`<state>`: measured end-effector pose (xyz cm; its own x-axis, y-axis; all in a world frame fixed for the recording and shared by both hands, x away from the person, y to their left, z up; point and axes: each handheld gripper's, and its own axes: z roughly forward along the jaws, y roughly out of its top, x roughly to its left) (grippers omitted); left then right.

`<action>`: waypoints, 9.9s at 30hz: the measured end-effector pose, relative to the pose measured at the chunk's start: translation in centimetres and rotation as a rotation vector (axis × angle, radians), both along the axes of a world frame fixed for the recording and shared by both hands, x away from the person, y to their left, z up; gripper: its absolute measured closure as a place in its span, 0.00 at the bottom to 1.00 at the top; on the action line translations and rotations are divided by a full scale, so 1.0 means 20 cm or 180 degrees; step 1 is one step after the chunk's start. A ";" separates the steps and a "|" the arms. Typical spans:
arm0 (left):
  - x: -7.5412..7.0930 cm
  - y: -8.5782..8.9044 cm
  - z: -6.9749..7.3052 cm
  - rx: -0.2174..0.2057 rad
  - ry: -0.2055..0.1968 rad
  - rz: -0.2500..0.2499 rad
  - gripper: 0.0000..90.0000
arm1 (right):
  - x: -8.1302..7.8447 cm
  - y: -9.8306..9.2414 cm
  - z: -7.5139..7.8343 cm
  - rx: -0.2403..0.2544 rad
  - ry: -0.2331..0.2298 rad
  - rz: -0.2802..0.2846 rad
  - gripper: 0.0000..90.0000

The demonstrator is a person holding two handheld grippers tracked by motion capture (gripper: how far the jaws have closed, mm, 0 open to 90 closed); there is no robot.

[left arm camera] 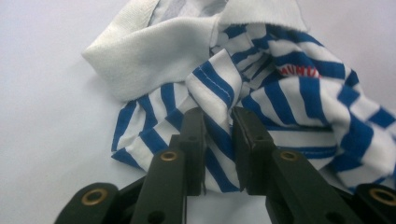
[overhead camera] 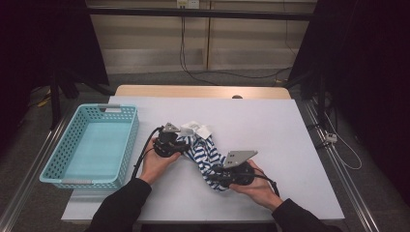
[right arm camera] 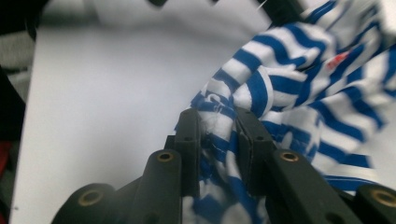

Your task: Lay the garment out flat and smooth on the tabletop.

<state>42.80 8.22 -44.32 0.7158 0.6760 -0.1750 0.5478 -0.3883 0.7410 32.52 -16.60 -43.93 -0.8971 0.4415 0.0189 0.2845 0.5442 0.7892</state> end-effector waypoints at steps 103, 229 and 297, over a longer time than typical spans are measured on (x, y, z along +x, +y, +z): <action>0.20 0.00 -0.02 -0.0089 0.0132 0.0138 0.75 | 0.56 -0.73 0.04 0.0315 0.0357 -0.1710 0.72; 0.46 -0.01 0.10 -0.0327 -0.0053 0.0548 0.94 | 0.90 -0.61 0.21 0.0015 -0.0284 -0.1865 0.94; 0.14 0.08 0.00 0.0139 0.0045 -0.0055 0.89 | 0.71 -1.01 0.00 -0.0340 0.0281 -0.2512 0.77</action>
